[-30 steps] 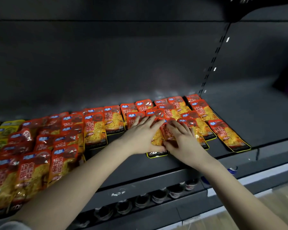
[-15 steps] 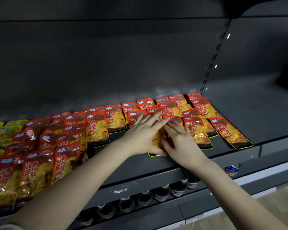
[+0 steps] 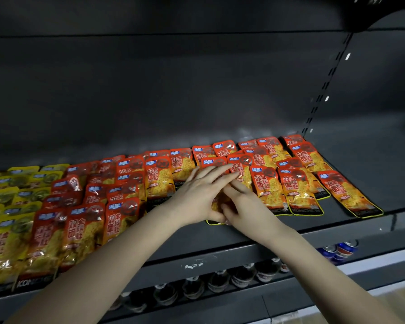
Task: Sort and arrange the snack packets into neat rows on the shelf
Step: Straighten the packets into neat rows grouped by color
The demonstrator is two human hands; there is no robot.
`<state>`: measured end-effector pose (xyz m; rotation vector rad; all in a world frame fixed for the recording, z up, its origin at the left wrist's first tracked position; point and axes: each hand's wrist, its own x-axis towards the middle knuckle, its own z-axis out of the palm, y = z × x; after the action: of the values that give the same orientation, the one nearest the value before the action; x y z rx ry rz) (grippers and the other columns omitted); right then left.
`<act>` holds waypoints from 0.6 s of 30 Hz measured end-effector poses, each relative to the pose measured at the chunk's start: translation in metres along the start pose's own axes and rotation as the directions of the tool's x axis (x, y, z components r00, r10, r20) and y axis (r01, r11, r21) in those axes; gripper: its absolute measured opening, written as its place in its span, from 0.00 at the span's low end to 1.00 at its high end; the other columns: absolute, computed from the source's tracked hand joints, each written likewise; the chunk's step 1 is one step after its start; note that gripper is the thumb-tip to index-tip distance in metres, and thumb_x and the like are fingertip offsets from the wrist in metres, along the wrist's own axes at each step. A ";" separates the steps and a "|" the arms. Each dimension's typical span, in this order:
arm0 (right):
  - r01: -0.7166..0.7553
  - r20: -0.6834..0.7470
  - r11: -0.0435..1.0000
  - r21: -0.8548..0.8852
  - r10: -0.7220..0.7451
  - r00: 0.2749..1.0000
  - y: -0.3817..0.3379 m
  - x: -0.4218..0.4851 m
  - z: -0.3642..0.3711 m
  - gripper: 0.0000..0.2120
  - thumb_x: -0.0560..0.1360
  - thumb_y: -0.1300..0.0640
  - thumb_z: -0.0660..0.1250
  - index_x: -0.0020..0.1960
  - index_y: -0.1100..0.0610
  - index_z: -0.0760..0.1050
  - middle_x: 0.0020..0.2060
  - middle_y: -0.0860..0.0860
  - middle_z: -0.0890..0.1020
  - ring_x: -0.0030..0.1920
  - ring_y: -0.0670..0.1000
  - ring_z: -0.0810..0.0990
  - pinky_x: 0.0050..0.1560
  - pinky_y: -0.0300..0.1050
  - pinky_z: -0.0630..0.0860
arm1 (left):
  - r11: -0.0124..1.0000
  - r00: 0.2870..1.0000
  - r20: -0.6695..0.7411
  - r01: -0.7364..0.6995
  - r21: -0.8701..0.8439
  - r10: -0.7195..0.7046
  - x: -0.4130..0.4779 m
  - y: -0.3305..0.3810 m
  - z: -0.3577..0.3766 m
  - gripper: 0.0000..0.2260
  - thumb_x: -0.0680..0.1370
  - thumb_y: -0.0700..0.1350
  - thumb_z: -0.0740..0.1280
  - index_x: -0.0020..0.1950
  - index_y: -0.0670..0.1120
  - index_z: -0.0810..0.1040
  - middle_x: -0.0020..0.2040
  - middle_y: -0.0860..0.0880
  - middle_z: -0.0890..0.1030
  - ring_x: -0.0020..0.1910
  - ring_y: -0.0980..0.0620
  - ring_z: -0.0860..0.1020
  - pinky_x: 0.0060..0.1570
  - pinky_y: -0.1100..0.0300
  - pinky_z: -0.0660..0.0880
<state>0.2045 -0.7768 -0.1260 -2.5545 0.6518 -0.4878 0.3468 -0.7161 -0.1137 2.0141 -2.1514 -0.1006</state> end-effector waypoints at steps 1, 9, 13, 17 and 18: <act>0.012 0.001 1.000 0.018 -0.012 1.000 -0.004 0.003 0.002 0.19 0.70 0.68 0.63 0.61 0.62 0.73 0.60 0.57 0.72 0.59 0.57 0.72 0.58 0.37 0.66 | 1.000 1.000 -0.007 0.010 0.002 -0.010 -0.004 -0.003 -0.001 0.44 0.68 0.58 0.72 0.77 0.56 0.50 0.77 0.57 0.48 0.75 0.55 0.47 0.73 0.51 0.42; 0.027 0.019 0.995 0.098 -0.029 0.999 -0.035 0.023 0.022 0.24 0.67 0.69 0.66 0.62 0.57 0.75 0.60 0.54 0.73 0.59 0.54 0.73 0.56 0.29 0.63 | 0.995 0.992 -0.085 0.097 -0.005 -0.097 -0.042 -0.027 -0.006 0.49 0.65 0.62 0.73 0.77 0.55 0.47 0.78 0.55 0.50 0.75 0.53 0.52 0.75 0.51 0.45; 0.035 0.021 0.995 0.099 -0.037 0.999 -0.048 0.029 0.030 0.24 0.68 0.66 0.69 0.64 0.58 0.75 0.62 0.53 0.73 0.62 0.51 0.72 0.55 0.18 0.55 | 0.988 0.981 -0.123 0.151 0.024 -0.147 -0.062 -0.036 -0.011 0.51 0.65 0.65 0.72 0.78 0.54 0.45 0.78 0.54 0.49 0.75 0.53 0.51 0.74 0.55 0.40; 0.034 0.043 0.995 0.096 -0.038 0.998 -0.058 0.037 0.041 0.28 0.70 0.64 0.69 0.69 0.58 0.69 0.65 0.53 0.71 0.65 0.51 0.70 0.61 0.23 0.56 | 0.953 0.963 -0.095 0.266 0.146 -0.254 -0.077 -0.044 -0.018 0.53 0.66 0.69 0.68 0.78 0.48 0.42 0.78 0.50 0.43 0.77 0.50 0.47 0.70 0.56 0.31; 0.029 0.049 0.994 0.104 -0.034 0.998 -0.061 0.039 0.044 0.29 0.70 0.64 0.69 0.70 0.58 0.67 0.66 0.54 0.70 0.66 0.51 0.71 0.64 0.28 0.60 | 0.936 0.955 -0.079 0.296 0.189 -0.286 -0.081 -0.046 -0.021 0.53 0.66 0.70 0.66 0.78 0.46 0.43 0.78 0.47 0.42 0.77 0.50 0.45 0.69 0.55 0.30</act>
<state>0.2775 -0.7340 -0.1233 -2.4749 0.5549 -0.4541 0.4004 -0.6375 -0.1092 2.4105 -1.8835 0.1280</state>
